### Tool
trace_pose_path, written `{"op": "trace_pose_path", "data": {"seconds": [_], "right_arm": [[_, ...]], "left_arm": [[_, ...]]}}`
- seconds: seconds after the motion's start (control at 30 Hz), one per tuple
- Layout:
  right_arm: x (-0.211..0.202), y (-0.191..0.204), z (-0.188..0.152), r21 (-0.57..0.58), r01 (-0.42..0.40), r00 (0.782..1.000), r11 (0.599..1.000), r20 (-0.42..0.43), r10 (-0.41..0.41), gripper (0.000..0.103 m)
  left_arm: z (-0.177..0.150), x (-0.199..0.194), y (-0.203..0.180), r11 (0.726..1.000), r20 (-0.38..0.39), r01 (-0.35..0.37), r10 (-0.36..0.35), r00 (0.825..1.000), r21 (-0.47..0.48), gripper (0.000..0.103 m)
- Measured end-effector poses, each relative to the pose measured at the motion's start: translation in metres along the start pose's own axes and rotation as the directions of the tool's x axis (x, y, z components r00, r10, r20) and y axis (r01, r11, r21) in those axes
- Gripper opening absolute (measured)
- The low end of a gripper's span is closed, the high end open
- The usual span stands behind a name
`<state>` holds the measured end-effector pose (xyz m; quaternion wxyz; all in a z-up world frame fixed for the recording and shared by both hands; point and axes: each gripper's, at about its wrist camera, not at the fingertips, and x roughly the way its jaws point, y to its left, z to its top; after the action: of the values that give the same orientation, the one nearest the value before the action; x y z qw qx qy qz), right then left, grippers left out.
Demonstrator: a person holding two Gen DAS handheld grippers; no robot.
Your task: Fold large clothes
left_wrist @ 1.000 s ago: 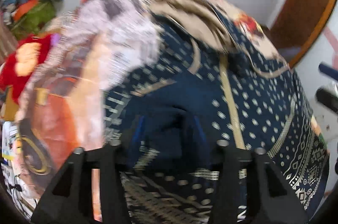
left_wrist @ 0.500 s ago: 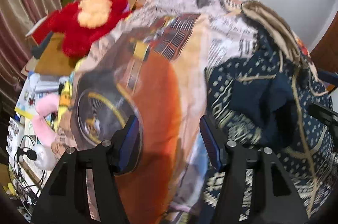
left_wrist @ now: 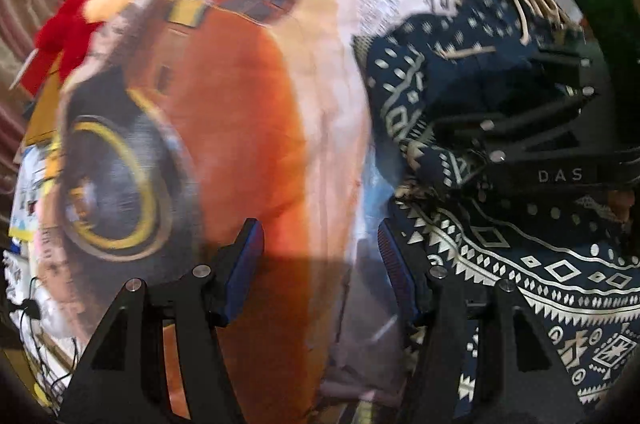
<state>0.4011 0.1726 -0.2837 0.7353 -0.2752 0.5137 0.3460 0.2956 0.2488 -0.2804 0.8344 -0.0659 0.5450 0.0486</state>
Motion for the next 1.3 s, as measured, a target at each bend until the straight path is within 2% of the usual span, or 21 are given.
{"op": "trace_pose_path", "data": {"seconds": [0.2,0.27,0.33,0.5,0.6,0.77,0.9,1.1,1.3], "right_arm": [[0.004,0.002,-0.006,-0.090,0.066,0.998,0.994,0.012,-0.065,0.042],[0.001,-0.001,-0.007,-0.082,0.075,0.997,0.994,0.027,-0.073,0.027],[-0.006,-0.008,-0.007,-0.057,0.060,0.997,0.997,0.042,-0.057,0.020],[-0.042,-0.034,-0.013,0.050,0.038,0.990,0.998,0.137,-0.045,0.017],[-0.073,-0.051,-0.021,0.098,0.046,0.978,0.994,0.199,-0.065,0.016],[-0.123,-0.092,-0.042,0.195,0.040,0.955,0.980,0.281,-0.095,0.013],[-0.163,-0.124,-0.075,0.273,0.038,0.937,0.961,0.324,-0.129,0.011],[-0.195,-0.165,-0.128,0.369,0.056,0.925,0.928,0.331,-0.187,0.011],[-0.196,-0.204,-0.182,0.475,0.067,0.928,0.877,0.293,-0.229,0.011]], "left_arm": [[0.004,0.020,-0.015,0.998,-0.005,0.056,-0.056,0.998,-0.001,0.059],[0.005,0.024,-0.022,0.998,-0.008,0.062,-0.062,0.998,0.011,0.059],[0.008,0.027,-0.027,0.999,0.004,0.051,-0.051,0.999,0.013,0.059],[0.015,0.033,-0.024,0.997,-0.003,0.067,-0.067,0.998,-0.046,0.059],[0.013,0.033,-0.026,0.998,0.002,0.049,-0.049,0.999,-0.040,0.059],[0.014,0.033,-0.028,0.998,0.004,0.020,-0.020,1.000,-0.052,0.059],[0.017,0.034,-0.030,0.997,-0.003,-0.008,0.008,1.000,-0.075,0.059],[0.021,0.035,-0.036,0.994,-0.010,-0.056,0.056,0.998,-0.093,0.059],[0.021,0.033,-0.041,0.991,-0.017,-0.099,0.097,0.995,-0.094,0.059]]}}
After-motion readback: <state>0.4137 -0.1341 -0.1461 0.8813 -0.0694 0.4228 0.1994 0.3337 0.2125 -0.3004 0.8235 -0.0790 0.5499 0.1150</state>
